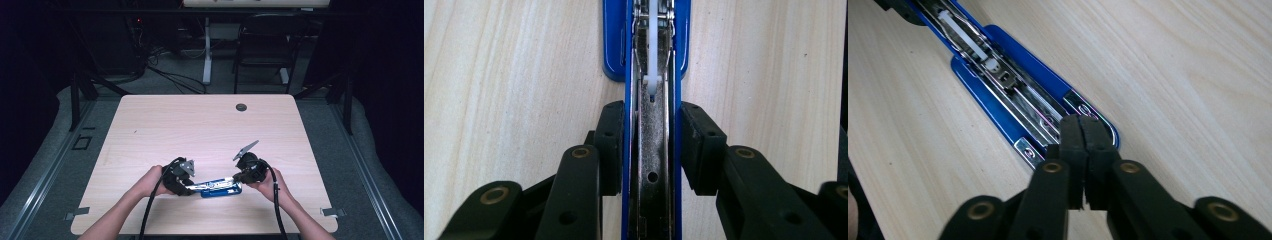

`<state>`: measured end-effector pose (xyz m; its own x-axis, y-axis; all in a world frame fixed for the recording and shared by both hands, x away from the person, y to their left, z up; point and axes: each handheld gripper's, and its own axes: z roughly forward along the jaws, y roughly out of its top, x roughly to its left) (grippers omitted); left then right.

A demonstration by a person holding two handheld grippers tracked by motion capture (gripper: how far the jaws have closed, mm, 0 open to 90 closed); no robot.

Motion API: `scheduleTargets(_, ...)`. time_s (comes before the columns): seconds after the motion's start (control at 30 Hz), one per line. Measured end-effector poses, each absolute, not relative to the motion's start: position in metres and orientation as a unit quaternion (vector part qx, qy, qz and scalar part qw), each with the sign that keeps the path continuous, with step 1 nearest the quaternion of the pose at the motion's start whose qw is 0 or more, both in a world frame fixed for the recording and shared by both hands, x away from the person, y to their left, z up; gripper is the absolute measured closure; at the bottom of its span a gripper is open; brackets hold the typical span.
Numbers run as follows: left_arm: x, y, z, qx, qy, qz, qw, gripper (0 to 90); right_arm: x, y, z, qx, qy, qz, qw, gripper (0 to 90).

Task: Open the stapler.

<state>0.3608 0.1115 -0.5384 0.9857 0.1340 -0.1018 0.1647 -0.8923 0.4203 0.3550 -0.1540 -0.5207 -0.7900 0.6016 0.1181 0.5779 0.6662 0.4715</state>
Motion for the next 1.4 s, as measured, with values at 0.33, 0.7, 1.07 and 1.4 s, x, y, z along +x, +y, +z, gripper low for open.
scheduleTargets(0.33, 0.364, 0.112, -0.538, 0.973, 0.070, -0.033, 0.218, 65.3, 0.359, -0.171, -0.506, 0.341, 0.899, 0.272, 0.039, 77.8)
scheduleTargets(0.7, 0.363, 0.111, -0.538, 0.974, 0.068, -0.029, 0.215, 65.2, 0.361, -0.237, -0.494, 0.438, 0.862, 0.249, 0.059, 46.7)
scheduleTargets(1.07, 0.363, 0.111, -0.538, 0.974, 0.067, -0.030, 0.216, 65.2, 0.354, -0.256, -0.503, 0.473, 0.853, 0.208, 0.074, 23.5)
scheduleTargets(1.4, 0.364, 0.111, -0.539, 0.973, 0.068, -0.028, 0.217, 65.1, 0.345, -0.266, -0.507, 0.485, 0.848, 0.198, 0.077, 17.9)
